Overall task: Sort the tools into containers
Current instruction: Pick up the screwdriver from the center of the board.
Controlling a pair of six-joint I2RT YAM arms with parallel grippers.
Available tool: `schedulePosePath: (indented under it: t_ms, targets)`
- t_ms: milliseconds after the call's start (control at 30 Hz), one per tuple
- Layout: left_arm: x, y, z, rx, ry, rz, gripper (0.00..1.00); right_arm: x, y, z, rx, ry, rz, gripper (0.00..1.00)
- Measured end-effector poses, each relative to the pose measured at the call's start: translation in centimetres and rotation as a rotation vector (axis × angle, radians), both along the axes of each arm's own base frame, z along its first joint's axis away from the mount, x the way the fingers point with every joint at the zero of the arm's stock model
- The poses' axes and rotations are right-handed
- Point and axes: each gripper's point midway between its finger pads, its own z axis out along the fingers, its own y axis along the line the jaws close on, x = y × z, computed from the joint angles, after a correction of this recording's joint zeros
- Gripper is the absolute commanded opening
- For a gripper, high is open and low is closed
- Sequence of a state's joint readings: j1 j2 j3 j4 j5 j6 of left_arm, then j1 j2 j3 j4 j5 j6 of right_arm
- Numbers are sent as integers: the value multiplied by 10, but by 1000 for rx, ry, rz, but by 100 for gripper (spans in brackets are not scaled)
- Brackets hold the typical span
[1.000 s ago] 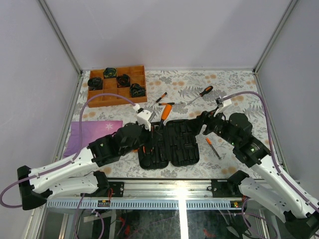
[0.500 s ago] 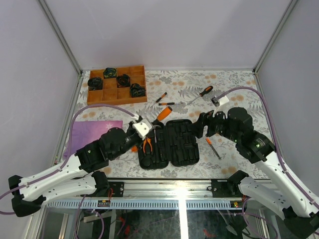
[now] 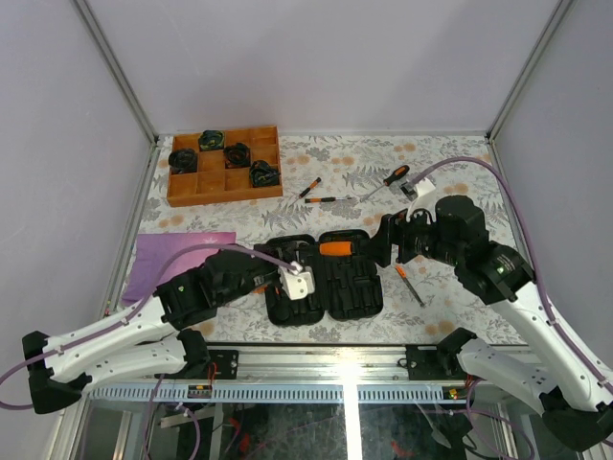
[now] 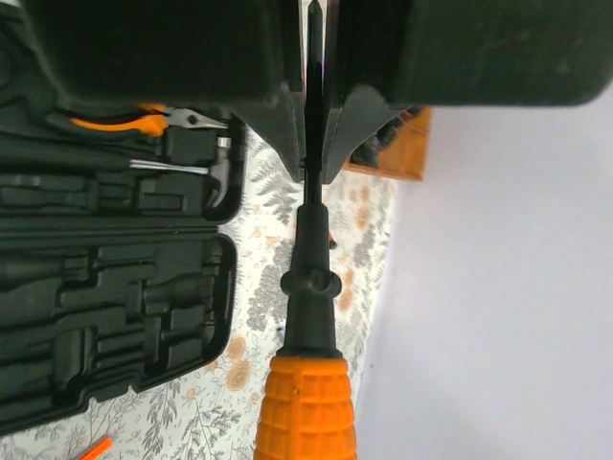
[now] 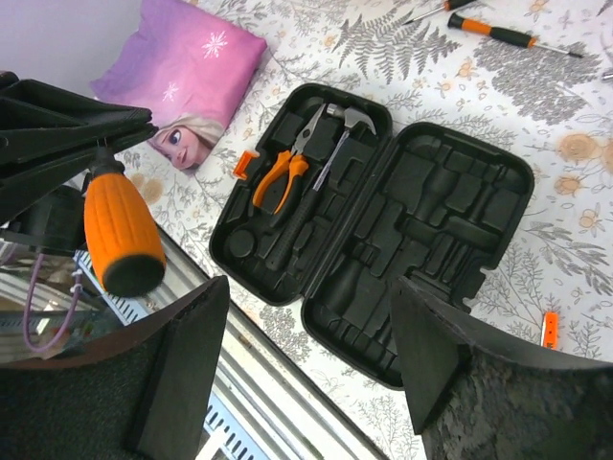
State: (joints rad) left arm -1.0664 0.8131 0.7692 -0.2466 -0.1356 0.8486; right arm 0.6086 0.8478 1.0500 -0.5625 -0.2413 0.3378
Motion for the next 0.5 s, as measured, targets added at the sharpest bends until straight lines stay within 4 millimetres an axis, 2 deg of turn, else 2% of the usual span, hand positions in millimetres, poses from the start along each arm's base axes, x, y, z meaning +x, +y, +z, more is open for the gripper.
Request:
schedulePosePath:
  t_ms: [133, 267, 500]
  targets:
    - [-2, -2, 2, 95, -133, -93, 0, -5, 10, -2, 11, 42, 56, 71]
    - [-4, 0, -7, 194, -239, -164, 0, -10, 19, -5, 33, 91, 99, 68]
    - [-4, -4, -20, 324, -354, -251, 0, -21, 39, 5, 125, 149, 185, 66]
